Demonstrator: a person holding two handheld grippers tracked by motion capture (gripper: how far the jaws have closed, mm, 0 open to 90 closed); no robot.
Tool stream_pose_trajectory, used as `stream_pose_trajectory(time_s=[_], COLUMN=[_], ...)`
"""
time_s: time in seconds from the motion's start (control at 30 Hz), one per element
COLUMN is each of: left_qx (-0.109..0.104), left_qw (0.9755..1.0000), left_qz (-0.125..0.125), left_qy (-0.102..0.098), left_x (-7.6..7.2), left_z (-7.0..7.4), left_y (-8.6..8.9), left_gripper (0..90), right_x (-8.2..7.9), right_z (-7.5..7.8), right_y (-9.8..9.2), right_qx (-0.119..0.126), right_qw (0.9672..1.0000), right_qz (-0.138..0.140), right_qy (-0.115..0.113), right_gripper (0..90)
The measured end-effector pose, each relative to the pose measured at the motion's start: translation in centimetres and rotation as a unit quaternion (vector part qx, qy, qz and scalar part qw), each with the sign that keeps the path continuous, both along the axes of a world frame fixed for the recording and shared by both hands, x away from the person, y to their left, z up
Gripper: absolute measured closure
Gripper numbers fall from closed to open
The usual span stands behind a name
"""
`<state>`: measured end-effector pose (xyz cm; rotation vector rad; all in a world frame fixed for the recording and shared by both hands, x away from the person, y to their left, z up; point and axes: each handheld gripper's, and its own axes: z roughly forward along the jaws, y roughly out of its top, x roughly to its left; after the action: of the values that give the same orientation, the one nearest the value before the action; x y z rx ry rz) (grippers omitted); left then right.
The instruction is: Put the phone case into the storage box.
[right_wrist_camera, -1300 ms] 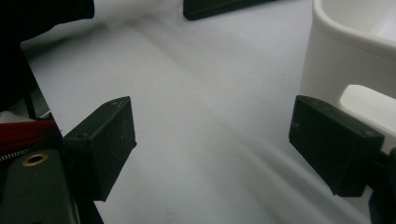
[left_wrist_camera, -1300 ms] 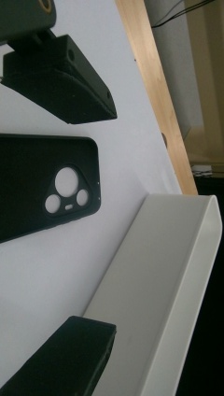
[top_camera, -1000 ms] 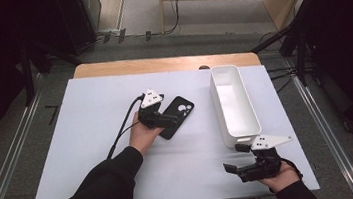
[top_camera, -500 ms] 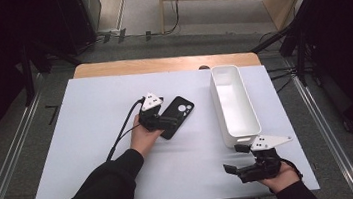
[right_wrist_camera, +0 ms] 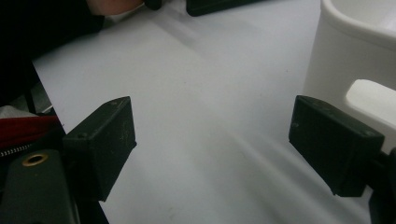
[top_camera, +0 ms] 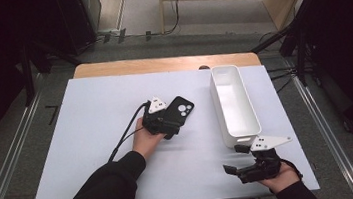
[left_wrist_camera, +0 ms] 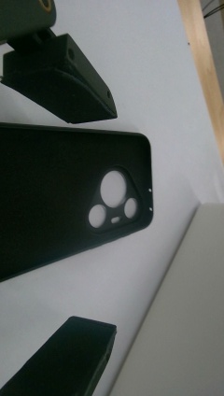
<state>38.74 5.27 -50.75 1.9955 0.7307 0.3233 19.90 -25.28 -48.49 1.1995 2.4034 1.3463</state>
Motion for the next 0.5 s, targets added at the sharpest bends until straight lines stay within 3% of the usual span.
stream_pose_trajectory(time_s=[0.17,0.3,0.5], left_qx=[0.015,0.026,0.040], left_qw=[0.9998,0.9993,0.9984], left_qz=[0.010,0.022,0.020], left_qy=[0.001,0.016,0.035], left_x=[-0.03,0.17,0.45], left_z=[-0.04,-0.11,-0.17], left_y=[-0.17,-0.23,-0.24], left_gripper=[0.9,1.0,1.0], right_x=[0.01,-0.01,-0.01], right_z=[-0.01,-0.01,-0.05], right_y=[0.01,0.04,0.09], right_qx=[-0.002,-0.002,-0.004], right_qw=[1.0000,1.0000,1.0000], right_qz=[0.000,0.000,0.003], right_qy=[-0.001,0.002,0.003], right_gripper=[13.2,13.2,13.2])
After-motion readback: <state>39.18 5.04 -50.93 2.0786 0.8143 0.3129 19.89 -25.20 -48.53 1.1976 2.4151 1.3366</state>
